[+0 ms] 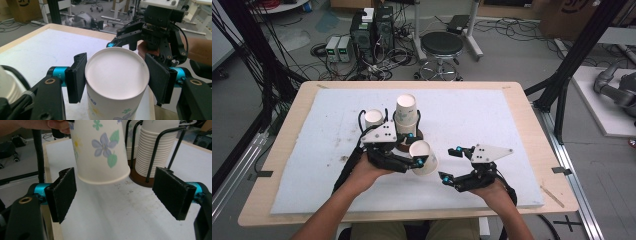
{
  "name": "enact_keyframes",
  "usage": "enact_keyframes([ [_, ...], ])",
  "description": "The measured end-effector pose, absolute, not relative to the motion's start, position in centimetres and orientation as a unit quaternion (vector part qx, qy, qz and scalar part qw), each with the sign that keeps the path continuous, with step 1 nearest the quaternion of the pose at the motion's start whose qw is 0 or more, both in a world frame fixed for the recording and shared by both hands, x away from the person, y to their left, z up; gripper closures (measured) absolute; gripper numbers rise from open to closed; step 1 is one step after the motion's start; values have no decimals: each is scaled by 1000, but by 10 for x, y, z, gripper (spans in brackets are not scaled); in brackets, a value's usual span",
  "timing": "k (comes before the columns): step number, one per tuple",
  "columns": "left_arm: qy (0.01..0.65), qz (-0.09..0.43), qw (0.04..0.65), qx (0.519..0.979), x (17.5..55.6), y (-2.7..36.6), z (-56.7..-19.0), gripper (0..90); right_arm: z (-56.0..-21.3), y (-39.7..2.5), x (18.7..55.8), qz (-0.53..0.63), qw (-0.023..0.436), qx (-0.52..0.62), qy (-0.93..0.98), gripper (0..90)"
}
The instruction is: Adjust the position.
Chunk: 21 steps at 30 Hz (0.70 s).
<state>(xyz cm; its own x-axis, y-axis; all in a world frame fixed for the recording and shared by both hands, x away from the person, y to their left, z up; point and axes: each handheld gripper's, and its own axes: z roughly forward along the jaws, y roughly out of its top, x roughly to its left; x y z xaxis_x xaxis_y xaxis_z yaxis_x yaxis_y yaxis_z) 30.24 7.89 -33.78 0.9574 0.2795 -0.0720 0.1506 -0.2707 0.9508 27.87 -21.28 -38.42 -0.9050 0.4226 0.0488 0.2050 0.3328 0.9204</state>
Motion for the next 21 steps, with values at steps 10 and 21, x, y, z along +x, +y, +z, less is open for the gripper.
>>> enact_keyframes([
  [10,114,44,584,802,300,65,-342,373,-388,-202,283,540,78,163,822,200],
  [21,103,33,593,798,296,60,-343,374,-394,-193,288,541,56,145,826,202],
])
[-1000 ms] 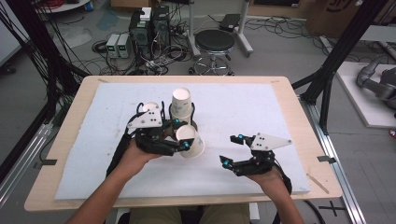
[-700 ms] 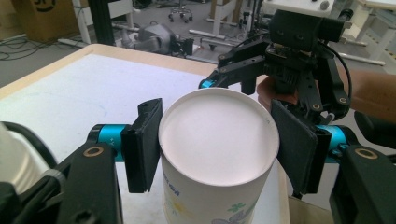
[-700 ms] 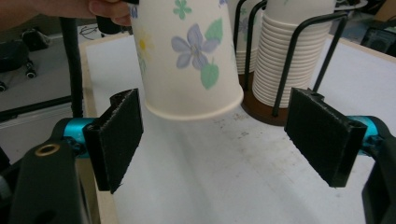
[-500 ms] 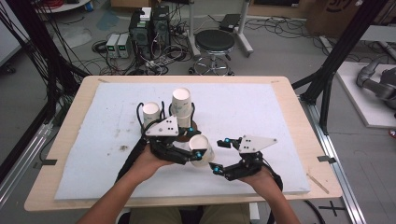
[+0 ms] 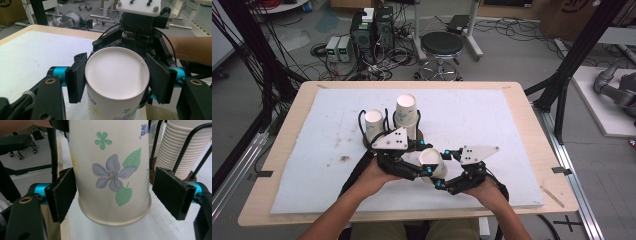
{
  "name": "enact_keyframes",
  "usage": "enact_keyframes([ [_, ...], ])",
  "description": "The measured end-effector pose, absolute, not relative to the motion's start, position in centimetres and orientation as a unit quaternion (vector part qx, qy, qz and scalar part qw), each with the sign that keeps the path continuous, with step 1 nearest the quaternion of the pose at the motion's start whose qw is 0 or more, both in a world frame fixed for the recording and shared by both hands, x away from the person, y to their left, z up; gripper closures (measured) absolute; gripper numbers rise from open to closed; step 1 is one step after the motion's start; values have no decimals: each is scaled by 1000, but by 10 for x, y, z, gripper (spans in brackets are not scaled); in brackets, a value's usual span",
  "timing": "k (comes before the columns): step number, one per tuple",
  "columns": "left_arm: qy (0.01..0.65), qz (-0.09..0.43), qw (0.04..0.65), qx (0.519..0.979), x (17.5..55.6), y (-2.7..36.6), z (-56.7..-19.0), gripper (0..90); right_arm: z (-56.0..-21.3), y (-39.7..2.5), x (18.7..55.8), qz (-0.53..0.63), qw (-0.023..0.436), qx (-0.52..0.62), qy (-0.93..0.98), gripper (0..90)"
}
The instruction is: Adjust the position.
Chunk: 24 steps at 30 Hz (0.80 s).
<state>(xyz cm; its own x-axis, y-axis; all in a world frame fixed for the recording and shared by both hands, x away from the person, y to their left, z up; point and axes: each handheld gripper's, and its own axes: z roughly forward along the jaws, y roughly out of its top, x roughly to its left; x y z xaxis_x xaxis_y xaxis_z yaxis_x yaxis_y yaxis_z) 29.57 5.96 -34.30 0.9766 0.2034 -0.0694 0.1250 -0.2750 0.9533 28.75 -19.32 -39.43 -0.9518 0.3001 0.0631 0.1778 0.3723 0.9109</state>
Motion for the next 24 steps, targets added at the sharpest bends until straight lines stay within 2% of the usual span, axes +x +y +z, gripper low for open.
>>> enact_keyframes([
  [3,99,32,593,798,295,59,-343,374,-395,-192,288,543,52,139,827,209],
  [5,98,32,594,798,295,58,-343,374,-395,-191,289,543,48,132,828,267],
  [18,101,25,589,802,295,57,-344,366,-394,-193,289,532,43,119,838,337],
  [19,104,29,587,802,295,57,-344,356,-394,-193,289,530,43,118,839,337],
  [21,126,26,581,804,297,57,-345,190,-392,-194,289,527,43,118,840,337],
  [22,126,26,581,804,297,57,-345,149,-391,-195,289,527,43,119,841,337],
  [24,130,24,577,806,298,60,-346,149,-389,-196,290,522,45,118,844,337],
])
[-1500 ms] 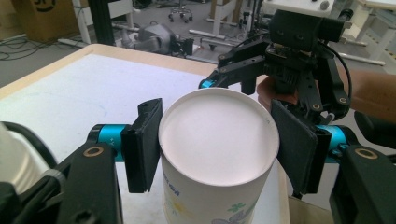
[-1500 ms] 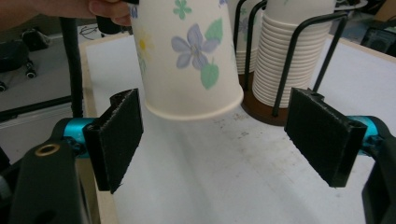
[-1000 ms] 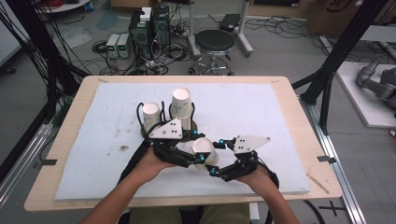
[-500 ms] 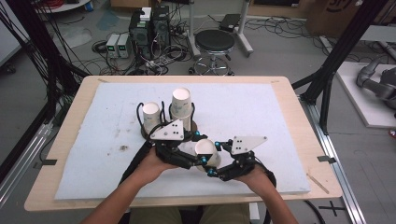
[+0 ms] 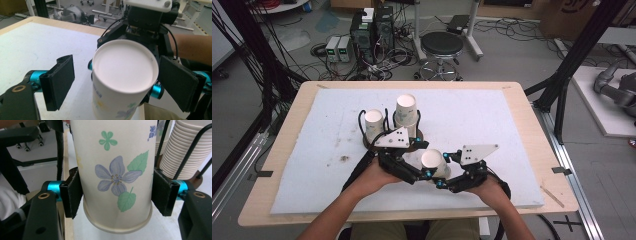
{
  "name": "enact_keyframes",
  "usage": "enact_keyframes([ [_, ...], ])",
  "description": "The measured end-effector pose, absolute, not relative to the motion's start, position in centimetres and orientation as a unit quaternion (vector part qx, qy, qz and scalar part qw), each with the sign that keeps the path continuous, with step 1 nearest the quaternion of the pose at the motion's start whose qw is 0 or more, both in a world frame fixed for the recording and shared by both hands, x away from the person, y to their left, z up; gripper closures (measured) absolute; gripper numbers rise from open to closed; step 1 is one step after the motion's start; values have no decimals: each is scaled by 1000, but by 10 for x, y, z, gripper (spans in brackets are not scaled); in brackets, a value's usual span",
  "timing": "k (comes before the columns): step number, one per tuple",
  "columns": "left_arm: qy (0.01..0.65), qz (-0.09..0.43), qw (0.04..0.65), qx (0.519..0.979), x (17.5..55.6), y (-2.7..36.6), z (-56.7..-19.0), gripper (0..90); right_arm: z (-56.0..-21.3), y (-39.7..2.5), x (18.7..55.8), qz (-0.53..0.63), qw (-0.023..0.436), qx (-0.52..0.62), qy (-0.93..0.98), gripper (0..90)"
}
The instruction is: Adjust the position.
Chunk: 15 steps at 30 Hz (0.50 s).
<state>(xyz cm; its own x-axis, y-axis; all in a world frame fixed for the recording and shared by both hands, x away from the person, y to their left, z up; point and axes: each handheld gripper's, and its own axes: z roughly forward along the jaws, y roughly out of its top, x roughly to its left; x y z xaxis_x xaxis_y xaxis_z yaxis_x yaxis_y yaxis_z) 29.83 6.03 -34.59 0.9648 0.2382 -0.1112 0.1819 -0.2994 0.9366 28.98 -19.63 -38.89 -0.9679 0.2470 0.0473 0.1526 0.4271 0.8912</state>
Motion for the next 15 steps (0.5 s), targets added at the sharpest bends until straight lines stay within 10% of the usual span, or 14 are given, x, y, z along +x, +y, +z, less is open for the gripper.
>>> enact_keyframes([
  [15,101,13,551,829,297,77,-342,150,-373,-191,297,426,60,80,899,337],
])
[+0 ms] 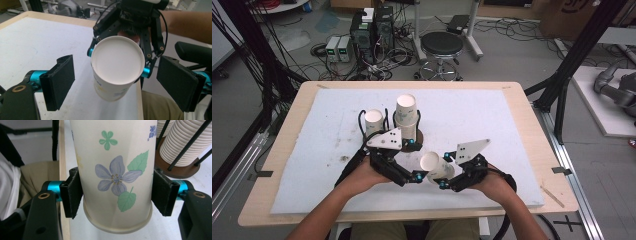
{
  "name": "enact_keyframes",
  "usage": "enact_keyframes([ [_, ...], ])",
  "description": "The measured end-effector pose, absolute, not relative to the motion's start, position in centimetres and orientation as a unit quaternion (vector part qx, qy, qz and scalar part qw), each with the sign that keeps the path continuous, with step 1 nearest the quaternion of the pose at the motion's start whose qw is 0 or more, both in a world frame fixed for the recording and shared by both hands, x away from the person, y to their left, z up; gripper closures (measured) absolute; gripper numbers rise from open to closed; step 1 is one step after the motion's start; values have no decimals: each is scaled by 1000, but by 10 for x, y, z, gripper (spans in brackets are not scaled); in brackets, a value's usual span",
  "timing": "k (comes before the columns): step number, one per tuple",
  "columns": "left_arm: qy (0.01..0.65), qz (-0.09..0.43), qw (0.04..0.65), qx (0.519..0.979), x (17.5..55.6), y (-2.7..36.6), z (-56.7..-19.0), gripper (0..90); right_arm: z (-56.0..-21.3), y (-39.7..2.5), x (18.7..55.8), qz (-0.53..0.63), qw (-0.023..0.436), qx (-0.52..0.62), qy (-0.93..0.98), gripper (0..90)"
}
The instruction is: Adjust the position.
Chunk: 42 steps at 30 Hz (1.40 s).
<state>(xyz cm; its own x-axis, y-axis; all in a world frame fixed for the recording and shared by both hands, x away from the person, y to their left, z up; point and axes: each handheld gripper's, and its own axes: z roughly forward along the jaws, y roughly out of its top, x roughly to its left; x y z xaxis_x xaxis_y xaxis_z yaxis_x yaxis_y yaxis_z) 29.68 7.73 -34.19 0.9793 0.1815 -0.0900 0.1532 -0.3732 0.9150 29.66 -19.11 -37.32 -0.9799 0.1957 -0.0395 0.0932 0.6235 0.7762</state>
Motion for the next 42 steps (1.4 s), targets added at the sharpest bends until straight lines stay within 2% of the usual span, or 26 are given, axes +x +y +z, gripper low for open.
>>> enact_keyframes([
  [22,85,4,499,863,298,77,-345,168,-350,-158,300,310,47,24,949,337],
  [35,76,-9,477,876,298,72,-350,235,-347,-138,300,249,26,9,968,336],
  [39,72,-18,468,880,299,72,-352,293,-347,-135,301,237,20,7,971,335],
  [42,72,-19,466,882,300,72,-352,293,-348,-134,301,234,19,6,972,336],
])
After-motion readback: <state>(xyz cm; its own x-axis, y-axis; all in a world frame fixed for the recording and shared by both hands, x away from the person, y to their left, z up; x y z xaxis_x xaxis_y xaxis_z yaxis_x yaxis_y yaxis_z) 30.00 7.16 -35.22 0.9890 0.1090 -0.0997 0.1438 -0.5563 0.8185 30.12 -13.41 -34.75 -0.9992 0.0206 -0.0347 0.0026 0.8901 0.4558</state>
